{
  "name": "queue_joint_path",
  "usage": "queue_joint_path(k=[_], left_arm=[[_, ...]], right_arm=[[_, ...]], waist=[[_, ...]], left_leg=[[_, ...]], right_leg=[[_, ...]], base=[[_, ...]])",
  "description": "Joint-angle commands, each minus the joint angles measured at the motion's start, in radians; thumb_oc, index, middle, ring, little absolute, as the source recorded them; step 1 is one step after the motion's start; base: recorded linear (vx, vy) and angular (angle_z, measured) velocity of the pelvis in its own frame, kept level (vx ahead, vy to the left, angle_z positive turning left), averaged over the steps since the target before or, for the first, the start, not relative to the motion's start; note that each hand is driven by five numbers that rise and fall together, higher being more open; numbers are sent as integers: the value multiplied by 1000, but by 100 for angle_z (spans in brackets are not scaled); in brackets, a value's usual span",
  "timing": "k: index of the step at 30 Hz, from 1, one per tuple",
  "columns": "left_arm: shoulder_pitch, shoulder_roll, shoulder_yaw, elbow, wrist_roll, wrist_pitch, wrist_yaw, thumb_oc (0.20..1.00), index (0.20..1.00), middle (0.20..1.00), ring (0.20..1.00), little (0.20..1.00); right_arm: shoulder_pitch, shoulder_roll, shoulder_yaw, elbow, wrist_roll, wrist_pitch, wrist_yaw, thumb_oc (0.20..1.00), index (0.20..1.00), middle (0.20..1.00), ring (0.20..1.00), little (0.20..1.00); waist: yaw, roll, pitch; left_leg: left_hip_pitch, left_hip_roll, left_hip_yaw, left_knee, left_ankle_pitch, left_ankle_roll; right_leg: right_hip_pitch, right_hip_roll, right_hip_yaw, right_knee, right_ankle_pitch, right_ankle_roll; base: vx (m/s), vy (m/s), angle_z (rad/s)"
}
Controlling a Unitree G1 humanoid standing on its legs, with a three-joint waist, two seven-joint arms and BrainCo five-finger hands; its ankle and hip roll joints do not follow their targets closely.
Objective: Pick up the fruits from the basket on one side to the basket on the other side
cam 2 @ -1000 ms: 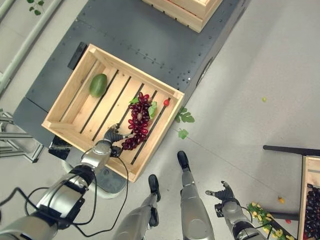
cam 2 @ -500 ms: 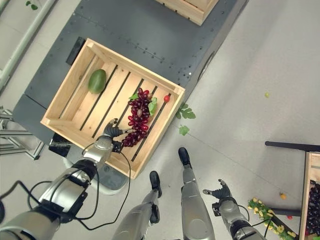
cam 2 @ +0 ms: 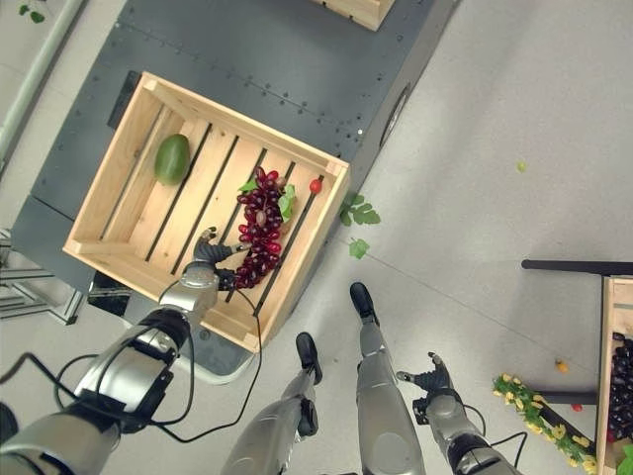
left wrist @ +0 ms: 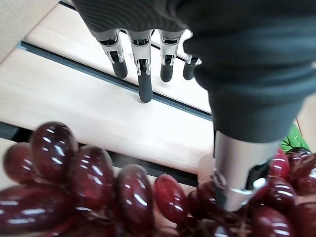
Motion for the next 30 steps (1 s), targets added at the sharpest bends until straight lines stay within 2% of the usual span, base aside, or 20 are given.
queue_joint_path(k=[1,10,15,21,30], left_arm=[[-114,-146,29,49,-84,-16,-61,1000,1000,1000,1000,1000],[-147,-153,19,48,-103,-13,-55,1000,1000,1000,1000,1000],[-187,-164,-34,40,7,-5,-52,1000,1000,1000,1000,1000],[-203,-170,-89,-8,101,-17,-45,1000,1000,1000,1000,1000],[-185,-203,-98,-32,92,-25,-42,1000,1000,1000,1000,1000]], right_arm=[[-28,-23,60,-6,26,-18,-24,1000,1000,1000,1000,1000],[-44,-10,83,6,36,-20,-33,1000,1000,1000,1000,1000],[-32,-8,97,-8,39,-33,-33,1000,1000,1000,1000,1000],[7,-21,95,-51,34,-45,-22,1000,1000,1000,1000,1000],[22,-24,82,-66,42,-48,-30,1000,1000,1000,1000,1000]], waist=[[-33,-15,31],[-31,-30,31],[-36,-43,31],[-43,-43,31],[-52,-33,31]], left_leg=[[-104,-6,-49,2,52,-24],[-124,-1,-47,1,60,-28],[-141,-1,-45,0,65,-29],[-138,-4,-37,0,63,-29],[-145,-5,-31,1,63,-27]], right_leg=[[12,42,-44,20,-81,53],[-8,48,-44,19,-73,53],[-25,51,-39,18,-67,56],[-29,54,-33,20,-65,59],[-41,56,-23,21,-65,59]], base=[[-19,-18,-7],[-13,-12,0],[0,0,0],[-2,-3,2],[1,-2,-4]])
